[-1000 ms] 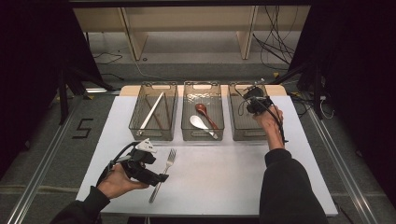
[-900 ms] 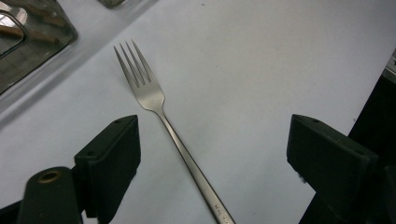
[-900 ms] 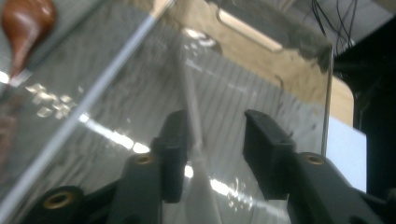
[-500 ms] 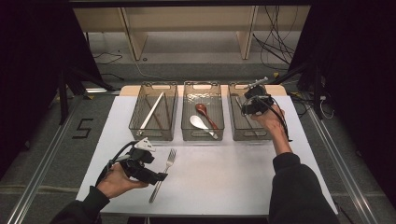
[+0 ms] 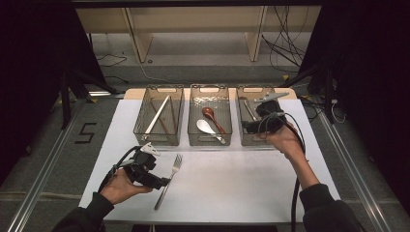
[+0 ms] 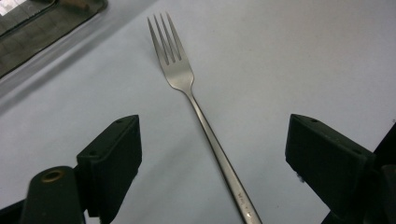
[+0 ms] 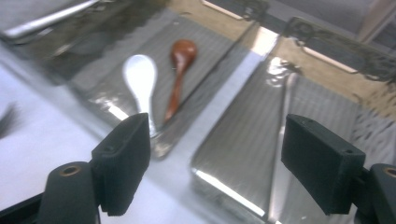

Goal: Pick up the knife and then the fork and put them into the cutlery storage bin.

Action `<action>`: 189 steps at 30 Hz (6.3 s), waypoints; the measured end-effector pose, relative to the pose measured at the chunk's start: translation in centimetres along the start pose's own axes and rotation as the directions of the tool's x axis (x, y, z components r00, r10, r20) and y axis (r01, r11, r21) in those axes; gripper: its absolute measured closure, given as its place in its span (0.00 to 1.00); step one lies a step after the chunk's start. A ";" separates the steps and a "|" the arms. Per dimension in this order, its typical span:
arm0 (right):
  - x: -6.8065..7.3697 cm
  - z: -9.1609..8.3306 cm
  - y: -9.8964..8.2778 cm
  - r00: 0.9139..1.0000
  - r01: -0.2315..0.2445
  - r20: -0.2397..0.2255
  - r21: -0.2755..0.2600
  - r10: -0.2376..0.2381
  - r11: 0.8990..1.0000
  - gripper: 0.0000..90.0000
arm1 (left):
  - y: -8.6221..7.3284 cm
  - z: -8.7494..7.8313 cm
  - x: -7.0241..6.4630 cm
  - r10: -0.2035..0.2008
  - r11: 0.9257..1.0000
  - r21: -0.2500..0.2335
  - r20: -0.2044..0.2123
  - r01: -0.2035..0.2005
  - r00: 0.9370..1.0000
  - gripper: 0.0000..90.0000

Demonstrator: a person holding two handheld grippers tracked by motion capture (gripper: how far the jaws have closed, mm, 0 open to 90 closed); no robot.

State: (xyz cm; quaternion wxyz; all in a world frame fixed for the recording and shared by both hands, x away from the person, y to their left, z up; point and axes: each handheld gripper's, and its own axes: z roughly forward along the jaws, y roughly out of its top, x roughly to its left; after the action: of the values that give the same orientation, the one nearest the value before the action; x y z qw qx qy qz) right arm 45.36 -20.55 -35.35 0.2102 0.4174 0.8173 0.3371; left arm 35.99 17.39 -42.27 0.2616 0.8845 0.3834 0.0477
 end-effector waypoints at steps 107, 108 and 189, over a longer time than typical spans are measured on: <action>11.1 -3.0 -6.9 0.937 0.235 -0.235 -0.118 -0.257 0.965 0.26 | 4.0 2.1 -2.5 0.181 0.969 0.149 0.117 -0.198 0.976 0.93; 11.6 -3.0 -6.9 0.928 0.257 -0.245 -0.128 -0.282 0.958 0.26 | 4.3 2.1 -2.7 0.185 0.968 0.148 0.121 -0.202 0.975 0.93; 17.7 0.9 -9.6 0.461 0.887 0.024 -0.010 -0.887 0.461 0.99 | 6.1 0.2 -3.4 0.183 0.978 0.065 0.196 -0.199 0.963 0.42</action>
State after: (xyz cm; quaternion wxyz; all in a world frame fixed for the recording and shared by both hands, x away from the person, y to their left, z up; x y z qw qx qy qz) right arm 30.73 -9.68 -44.04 0.3651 -0.0669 0.9101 0.1843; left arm 37.67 11.46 -38.98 0.2535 0.9281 0.2713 -0.0277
